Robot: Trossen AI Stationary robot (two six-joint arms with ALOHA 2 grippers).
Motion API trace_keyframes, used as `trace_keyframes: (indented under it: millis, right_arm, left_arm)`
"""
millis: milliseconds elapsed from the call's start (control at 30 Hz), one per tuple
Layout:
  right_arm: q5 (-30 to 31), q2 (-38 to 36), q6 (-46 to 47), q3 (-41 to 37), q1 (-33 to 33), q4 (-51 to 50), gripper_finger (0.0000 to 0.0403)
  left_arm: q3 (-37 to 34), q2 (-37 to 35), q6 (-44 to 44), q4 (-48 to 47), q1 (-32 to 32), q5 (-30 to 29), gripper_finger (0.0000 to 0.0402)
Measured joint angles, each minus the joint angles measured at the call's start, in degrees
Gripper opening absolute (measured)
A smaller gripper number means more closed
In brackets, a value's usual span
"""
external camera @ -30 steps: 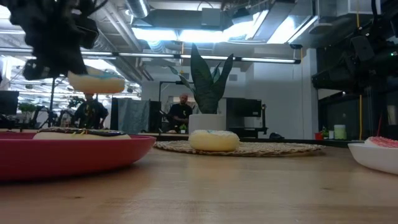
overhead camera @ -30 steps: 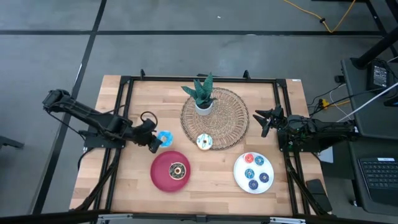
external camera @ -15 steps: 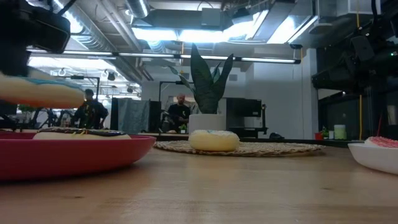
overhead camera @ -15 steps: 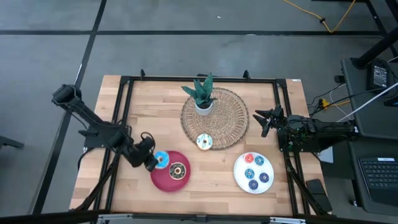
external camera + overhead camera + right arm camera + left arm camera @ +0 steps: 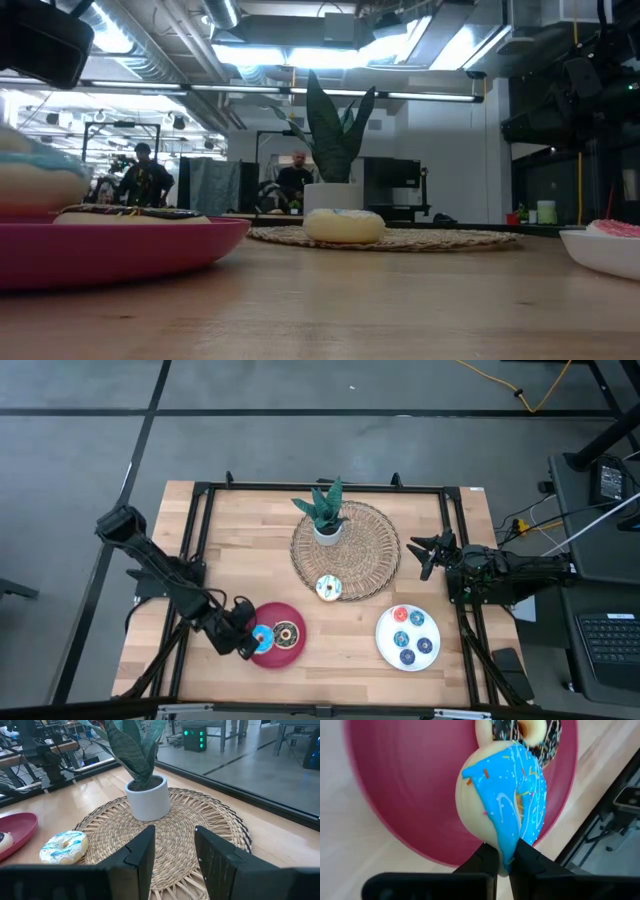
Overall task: Pick & Place donuts
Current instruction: Put the light blue donut on the dark pink plate
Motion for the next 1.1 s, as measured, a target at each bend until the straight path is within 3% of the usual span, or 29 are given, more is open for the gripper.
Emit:
trace_keyframes:
  millis: [267,467,767,1100]
  right_arm:
    - [0.0,0.0,-0.1,0.0,0.0,0.0,0.0140]
    - [0.0,0.0,0.0,0.0,0.0,0.0,0.0140]
    - [0.0,0.0,0.0,0.0,0.0,0.0,0.0140]
    - [0.0,0.0,0.0,0.0,0.0,0.0,0.0140]
  left_arm:
    - [3.1,6.8,1.4,1.8,-0.4,4.5,0.0020]
    - [3.4,8.0,1.9,1.8,0.3,6.3,0.0034]
    - [3.4,7.3,3.1,1.9,1.6,7.4,0.0091]
    - [3.4,7.2,3.8,1.7,2.9,10.7,0.0194]
